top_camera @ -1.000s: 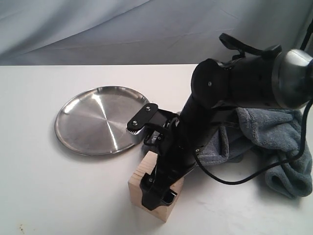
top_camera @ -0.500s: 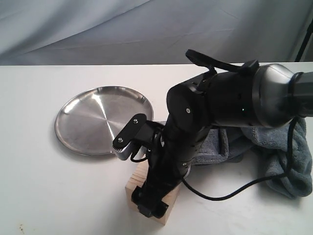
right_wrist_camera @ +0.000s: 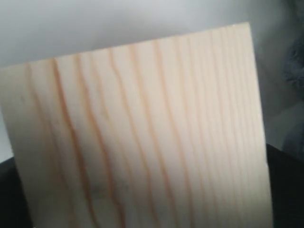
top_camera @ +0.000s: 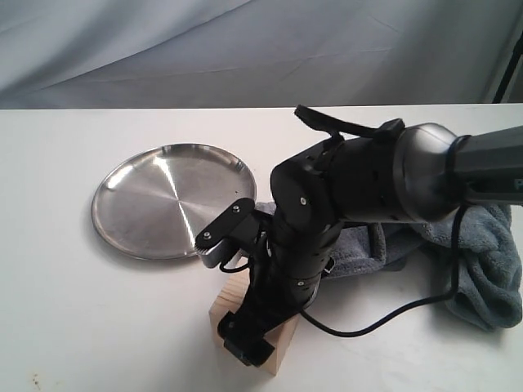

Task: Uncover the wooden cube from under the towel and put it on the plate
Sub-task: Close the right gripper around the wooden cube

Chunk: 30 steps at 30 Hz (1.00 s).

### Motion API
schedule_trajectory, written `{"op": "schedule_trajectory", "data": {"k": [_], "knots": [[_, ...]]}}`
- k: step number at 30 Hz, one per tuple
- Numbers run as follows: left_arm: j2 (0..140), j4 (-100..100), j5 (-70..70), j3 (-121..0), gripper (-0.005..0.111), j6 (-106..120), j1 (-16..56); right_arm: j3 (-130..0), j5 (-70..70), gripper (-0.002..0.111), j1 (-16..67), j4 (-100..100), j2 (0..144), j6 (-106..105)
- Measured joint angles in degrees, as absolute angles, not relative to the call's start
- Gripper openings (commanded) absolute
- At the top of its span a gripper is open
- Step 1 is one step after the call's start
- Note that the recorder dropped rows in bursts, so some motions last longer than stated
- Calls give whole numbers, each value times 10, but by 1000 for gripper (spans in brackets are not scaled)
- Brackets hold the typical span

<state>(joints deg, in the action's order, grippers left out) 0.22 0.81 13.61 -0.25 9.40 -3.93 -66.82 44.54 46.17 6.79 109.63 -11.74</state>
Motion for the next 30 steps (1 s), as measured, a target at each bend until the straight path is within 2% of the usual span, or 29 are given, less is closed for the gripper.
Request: {"op": "schedule_trajectory", "data": {"k": [7,16,24,27,30], "knots": [[2,8,136,-3,0,94,-39,-668,445,100,462,69,1105,-114],[2,8,136,-3,0,94,-39,-668,441,59,462,70,1105,-91],[2,8,136,-3,0,94,-39,-668,444,40,462,70,1105,-89],[2,8,136,-3,0,94,-39,-668,458,26,462,70,1105,-89],[2,8,136,-3,0,94,-39,-668,480,23,462,63,1105,-89]]}}
